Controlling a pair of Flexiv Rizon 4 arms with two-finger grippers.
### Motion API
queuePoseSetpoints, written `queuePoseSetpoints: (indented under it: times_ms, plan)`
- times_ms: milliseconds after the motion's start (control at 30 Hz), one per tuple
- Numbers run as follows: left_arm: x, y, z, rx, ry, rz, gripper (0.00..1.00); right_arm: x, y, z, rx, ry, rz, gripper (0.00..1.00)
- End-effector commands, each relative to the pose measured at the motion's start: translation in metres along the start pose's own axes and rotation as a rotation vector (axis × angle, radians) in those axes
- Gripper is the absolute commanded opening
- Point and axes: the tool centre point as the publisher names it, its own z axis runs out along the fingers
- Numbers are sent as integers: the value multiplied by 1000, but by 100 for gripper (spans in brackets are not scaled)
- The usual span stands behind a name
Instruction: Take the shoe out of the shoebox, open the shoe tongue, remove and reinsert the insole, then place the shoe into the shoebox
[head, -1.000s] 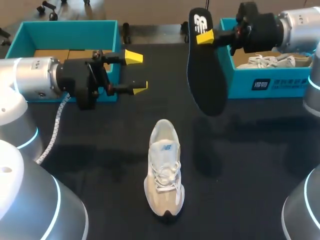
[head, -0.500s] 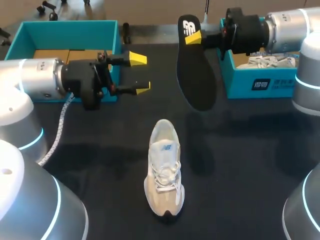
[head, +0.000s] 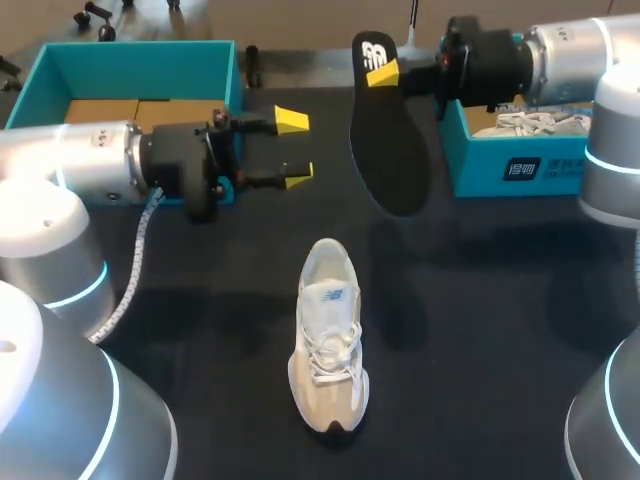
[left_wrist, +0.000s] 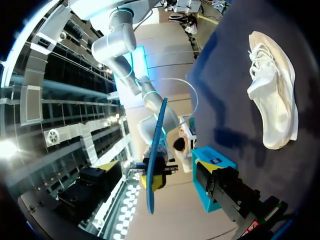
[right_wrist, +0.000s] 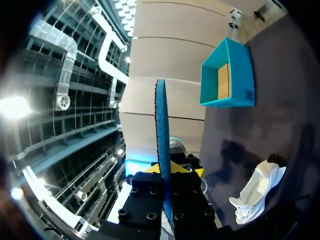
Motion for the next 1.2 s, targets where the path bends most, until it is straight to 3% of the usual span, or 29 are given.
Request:
queuePoseSetpoints:
  times_ms: [33, 200, 800, 833, 1000, 1067, 1200]
  plan:
    - [1, 4, 17, -9, 1, -14, 100, -6, 10, 6, 10, 4, 15, 0]
    - [2, 8, 25, -14, 2, -33, 100, -15, 17, 11, 26, 13, 55, 0]
    - [13, 23, 59, -57, 19, -64, 100, -15, 17, 11, 26, 13, 55, 0]
    - [13, 24, 60, -58, 19, -65, 91, -15, 17, 11, 26, 13, 55, 0]
    - [11, 26, 65, -63, 13, -71, 72, -15, 17, 11, 26, 13, 55, 0]
    - [10, 26, 67, -64, 11, -71, 59, -15, 17, 11, 26, 13, 55, 0]
    - [7, 28, 69, -64, 6, -66, 49, -15, 17, 11, 26, 13, 55, 0]
